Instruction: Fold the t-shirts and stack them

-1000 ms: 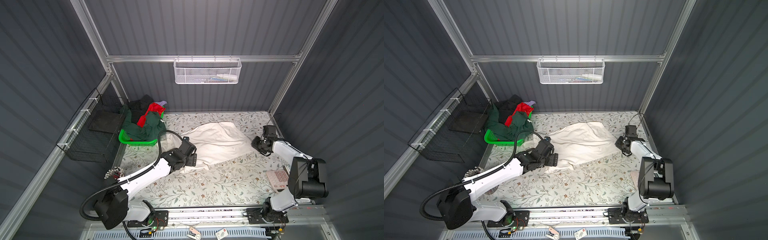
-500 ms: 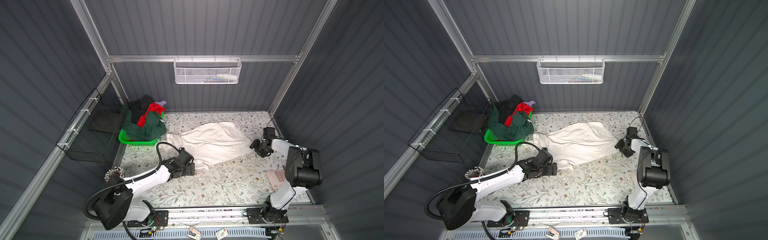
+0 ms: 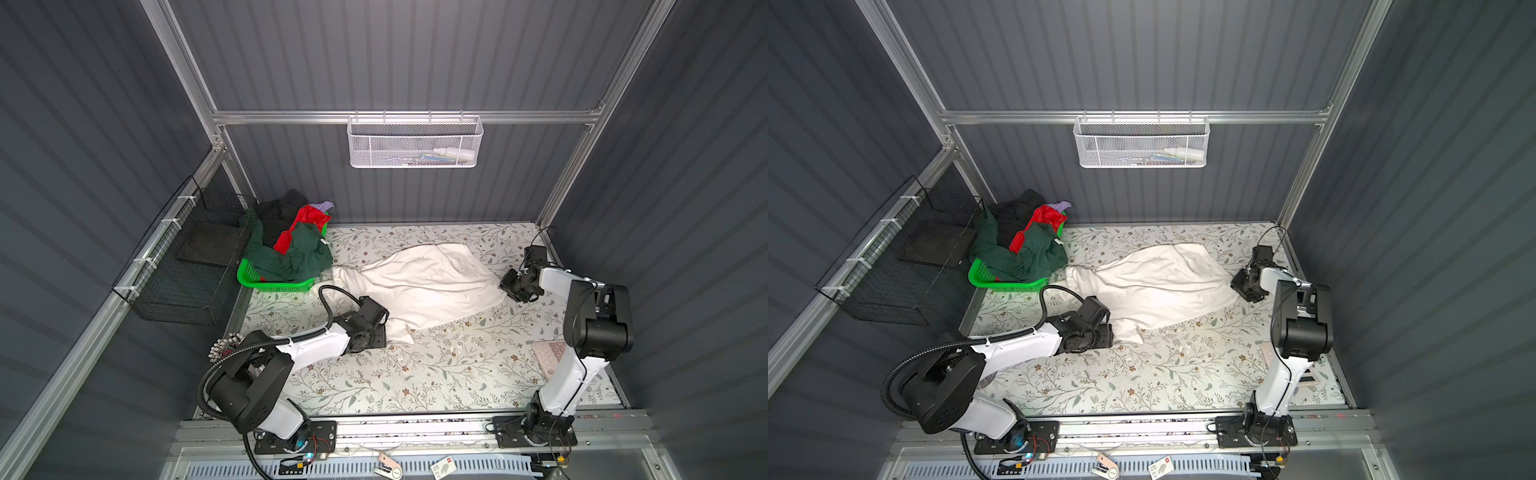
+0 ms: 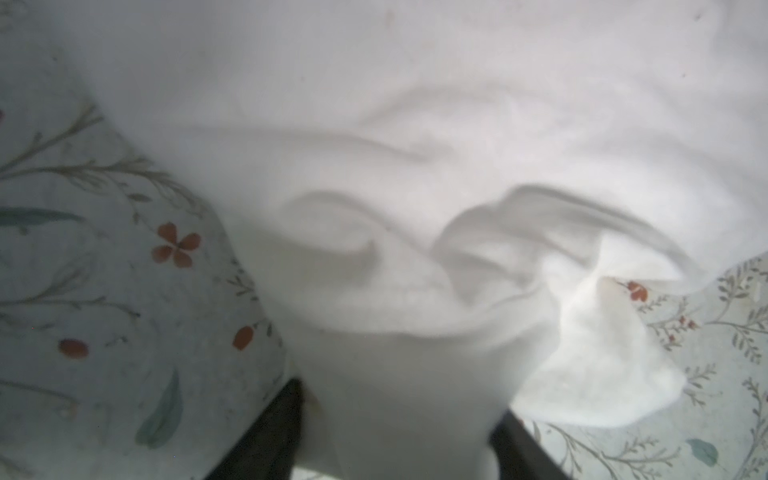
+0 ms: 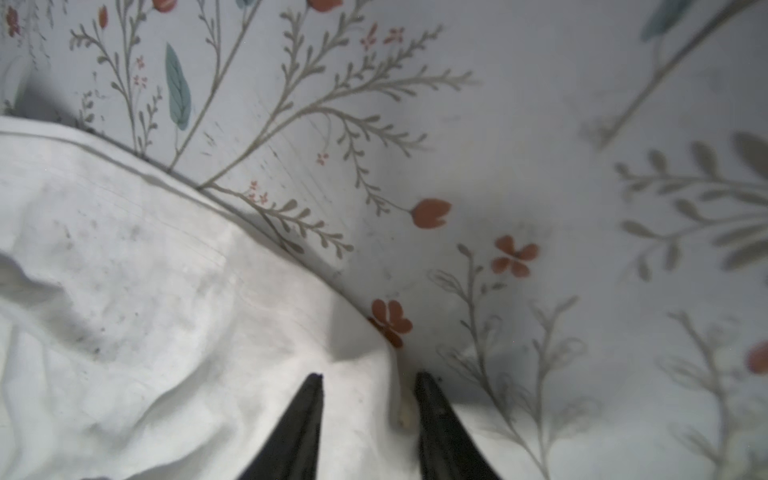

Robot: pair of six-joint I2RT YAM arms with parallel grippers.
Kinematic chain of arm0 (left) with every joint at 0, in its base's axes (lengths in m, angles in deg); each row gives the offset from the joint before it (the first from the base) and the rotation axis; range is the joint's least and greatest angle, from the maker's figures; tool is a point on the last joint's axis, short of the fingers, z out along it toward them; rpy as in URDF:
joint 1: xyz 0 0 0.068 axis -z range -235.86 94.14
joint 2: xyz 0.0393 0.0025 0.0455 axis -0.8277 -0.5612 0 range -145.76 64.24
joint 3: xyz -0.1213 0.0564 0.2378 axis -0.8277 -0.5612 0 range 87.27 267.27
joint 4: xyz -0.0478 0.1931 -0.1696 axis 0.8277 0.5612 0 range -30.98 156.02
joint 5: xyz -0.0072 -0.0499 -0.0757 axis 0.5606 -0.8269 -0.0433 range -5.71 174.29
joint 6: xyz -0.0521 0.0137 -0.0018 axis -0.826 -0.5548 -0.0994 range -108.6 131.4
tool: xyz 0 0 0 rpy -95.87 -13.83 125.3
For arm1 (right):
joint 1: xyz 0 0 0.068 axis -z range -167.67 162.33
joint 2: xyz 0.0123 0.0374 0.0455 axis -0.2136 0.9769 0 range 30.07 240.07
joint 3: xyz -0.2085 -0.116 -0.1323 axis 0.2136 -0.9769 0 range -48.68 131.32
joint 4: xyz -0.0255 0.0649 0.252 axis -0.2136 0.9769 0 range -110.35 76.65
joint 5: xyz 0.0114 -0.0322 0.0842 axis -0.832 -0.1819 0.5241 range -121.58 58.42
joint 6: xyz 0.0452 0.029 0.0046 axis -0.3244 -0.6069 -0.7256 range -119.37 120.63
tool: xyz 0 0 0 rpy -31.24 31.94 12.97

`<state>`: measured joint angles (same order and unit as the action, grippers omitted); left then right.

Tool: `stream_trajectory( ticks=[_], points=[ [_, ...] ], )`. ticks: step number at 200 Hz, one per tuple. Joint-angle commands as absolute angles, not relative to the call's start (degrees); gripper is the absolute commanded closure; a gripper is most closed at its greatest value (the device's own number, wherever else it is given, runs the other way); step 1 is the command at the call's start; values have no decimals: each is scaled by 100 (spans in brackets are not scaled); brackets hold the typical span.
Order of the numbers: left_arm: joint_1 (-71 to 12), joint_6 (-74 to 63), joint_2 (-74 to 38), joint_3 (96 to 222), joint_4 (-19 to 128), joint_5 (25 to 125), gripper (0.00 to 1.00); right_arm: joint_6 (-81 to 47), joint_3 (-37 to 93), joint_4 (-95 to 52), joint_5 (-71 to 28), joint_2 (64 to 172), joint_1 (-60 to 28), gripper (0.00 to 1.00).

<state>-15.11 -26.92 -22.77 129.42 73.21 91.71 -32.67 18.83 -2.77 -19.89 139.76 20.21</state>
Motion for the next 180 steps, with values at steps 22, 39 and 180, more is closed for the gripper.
stream_trajectory(
  ticks=[22, 39, 180],
  points=[
    [-1714, -2571, -2544, 13505, 7679, 8781, 97, -3239, 2111, -105, -1793, 14198, 2011, 100],
    [-1813, -2443, -2465, 13836, 7955, 8695, 100, -3287, 1987, -258, -1835, 13848, 2015, 100],
    [-3089, 374, -4225, 21244, 10113, 8917, 100, -2997, 4716, 335, -4186, 11945, 1145, 100]
  ],
)
